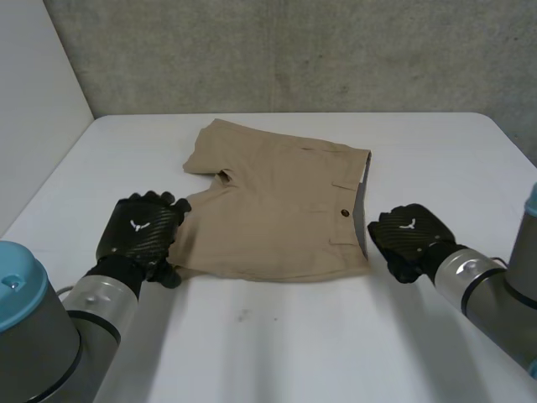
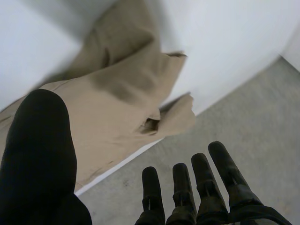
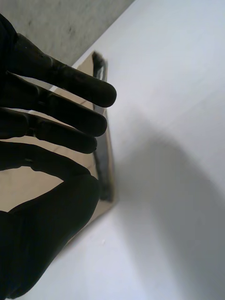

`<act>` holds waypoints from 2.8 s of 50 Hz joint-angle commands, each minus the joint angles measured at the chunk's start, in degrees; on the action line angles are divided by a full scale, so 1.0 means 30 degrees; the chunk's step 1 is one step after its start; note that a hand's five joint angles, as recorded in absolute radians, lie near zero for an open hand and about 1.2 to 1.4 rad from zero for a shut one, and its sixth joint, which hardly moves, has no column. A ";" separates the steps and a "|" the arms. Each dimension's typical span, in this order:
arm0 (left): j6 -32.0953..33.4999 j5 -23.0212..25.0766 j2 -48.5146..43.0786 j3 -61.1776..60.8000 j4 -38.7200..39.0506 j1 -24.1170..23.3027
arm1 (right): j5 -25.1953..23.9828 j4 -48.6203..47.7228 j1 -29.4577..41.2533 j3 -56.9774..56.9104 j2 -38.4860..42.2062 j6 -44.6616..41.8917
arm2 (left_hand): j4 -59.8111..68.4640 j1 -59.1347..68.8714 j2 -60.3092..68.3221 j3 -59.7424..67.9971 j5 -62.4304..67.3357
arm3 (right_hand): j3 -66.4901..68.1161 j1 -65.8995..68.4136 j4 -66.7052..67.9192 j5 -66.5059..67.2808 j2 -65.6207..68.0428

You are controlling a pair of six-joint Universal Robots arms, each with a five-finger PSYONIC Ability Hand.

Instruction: Fold the shorts.

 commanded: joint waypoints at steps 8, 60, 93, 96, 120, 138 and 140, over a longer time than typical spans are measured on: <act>-0.3991 0.0007 -0.2614 0.1264 -0.1989 0.2012 | -0.0730 -0.0907 -0.0794 0.1043 -0.0352 0.1467 | 0.2068 0.1796 0.1924 0.1901 0.2171 | -0.0804 0.2547 -0.1131 -0.0858 -0.0981; -0.4254 0.4958 -0.6335 0.3930 -0.2135 0.5034 | -0.0262 -0.3545 0.1755 -0.2412 0.5302 0.2852 | 1.3170 1.2899 1.3027 1.3004 1.3273 | -0.9877 -0.6526 -1.0204 -0.9931 -1.0054; -0.4108 0.4167 -0.5634 0.4751 -0.2018 0.4360 | 0.0617 -0.3545 0.2429 -0.5459 0.6796 0.2940 | 2.0458 2.0186 2.0314 2.0291 2.0561 | -0.7239 -0.3888 -0.7566 -0.7293 -0.7416; -0.4137 0.4167 -0.5429 0.4721 -0.2018 0.4331 | 0.0676 -0.3516 0.2429 -0.5839 0.7117 0.2940 | 2.0458 2.0186 2.0314 2.0291 2.0561 | -0.6571 -0.3220 -0.6898 -0.6625 -0.6748; 0.1891 0.4226 -0.0802 0.5249 -0.5179 0.3921 | -0.0789 0.8374 0.2107 -0.8653 0.2551 0.0543 | 2.0458 2.0186 2.0314 2.0291 2.0561 | 0.4236 0.7586 0.3909 0.4181 0.4059; 1.3233 0.2469 0.5032 0.1764 -0.9489 0.0113 | -0.0379 1.4005 0.1696 -0.5756 -0.4219 -0.5526 | 2.0458 2.0186 2.0314 2.0291 2.0561 | 0.4236 0.7586 0.3909 0.4181 0.4059; 1.4112 0.2351 0.4740 0.1382 -0.9372 -0.0093 | -0.0408 1.4004 0.1696 -0.5432 -0.4074 -0.5701 | 2.0458 2.0186 2.0314 2.0291 2.0561 | 0.4236 0.7586 0.3909 0.4181 0.4059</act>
